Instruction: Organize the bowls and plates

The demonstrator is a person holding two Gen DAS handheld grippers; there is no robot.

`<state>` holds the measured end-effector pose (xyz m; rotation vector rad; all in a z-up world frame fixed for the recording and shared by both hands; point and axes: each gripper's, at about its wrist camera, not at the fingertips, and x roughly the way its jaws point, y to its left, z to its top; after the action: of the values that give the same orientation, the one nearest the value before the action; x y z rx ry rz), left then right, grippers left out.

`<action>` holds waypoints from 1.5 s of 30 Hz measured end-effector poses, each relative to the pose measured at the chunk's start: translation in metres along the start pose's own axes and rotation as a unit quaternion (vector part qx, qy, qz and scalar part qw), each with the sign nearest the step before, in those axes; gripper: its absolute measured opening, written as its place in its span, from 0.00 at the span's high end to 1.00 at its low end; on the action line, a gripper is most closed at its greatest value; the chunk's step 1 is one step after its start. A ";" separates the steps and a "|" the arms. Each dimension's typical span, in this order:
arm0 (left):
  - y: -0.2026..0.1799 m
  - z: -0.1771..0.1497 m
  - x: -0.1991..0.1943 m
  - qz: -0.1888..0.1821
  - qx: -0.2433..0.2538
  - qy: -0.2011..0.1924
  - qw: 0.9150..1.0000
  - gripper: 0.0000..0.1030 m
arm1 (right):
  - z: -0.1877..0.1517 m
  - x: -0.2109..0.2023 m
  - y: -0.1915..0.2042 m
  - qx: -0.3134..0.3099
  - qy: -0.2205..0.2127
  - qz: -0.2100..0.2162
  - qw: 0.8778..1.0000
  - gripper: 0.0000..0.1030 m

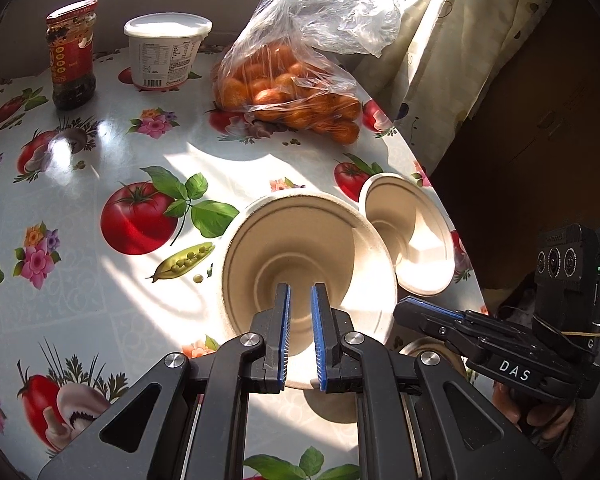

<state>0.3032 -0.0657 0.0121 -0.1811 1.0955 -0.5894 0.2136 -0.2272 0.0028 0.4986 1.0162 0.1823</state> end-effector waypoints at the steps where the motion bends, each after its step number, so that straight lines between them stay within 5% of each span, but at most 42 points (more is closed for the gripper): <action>1: 0.004 0.001 -0.001 -0.013 -0.006 -0.002 1.000 0.90 | 0.000 -0.001 -0.002 0.003 0.000 0.000 1.000 0.91; 6: 0.023 0.004 -0.010 -0.068 -0.035 -0.006 0.997 0.86 | -0.001 -0.008 -0.005 0.003 -0.005 0.002 1.000 0.86; 12: 0.045 0.012 -0.008 -0.095 -0.061 0.019 0.993 0.57 | 0.000 -0.021 -0.003 -0.013 -0.004 0.002 1.000 0.55; 17: 0.055 0.014 -0.006 -0.043 -0.067 0.024 0.997 0.56 | 0.005 -0.031 0.003 -0.037 -0.004 -0.015 0.999 0.44; 27: 0.053 0.011 0.007 -0.019 -0.065 0.035 0.997 0.56 | 0.008 -0.014 0.008 -0.045 0.011 -0.045 0.998 0.45; 30: 0.050 0.012 0.008 -0.007 -0.054 0.034 0.998 0.57 | 0.009 -0.009 0.007 -0.040 0.019 -0.045 0.998 0.57; 37: 0.044 0.010 0.015 -0.010 -0.041 0.045 0.998 0.82 | 0.004 -0.001 0.008 -0.026 0.025 -0.017 0.999 0.64; 41: 0.040 0.010 0.017 -0.012 -0.037 0.047 0.998 0.89 | 0.005 0.003 0.009 -0.017 0.028 -0.007 0.999 0.64; 45: 0.039 0.010 0.019 -0.008 -0.035 0.047 0.998 0.90 | 0.005 0.006 0.009 -0.016 0.030 -0.018 0.999 0.76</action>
<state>0.3318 -0.0449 -0.0145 -0.2241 1.2071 -0.5792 0.2222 -0.2183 0.0049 0.4474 1.0786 0.1831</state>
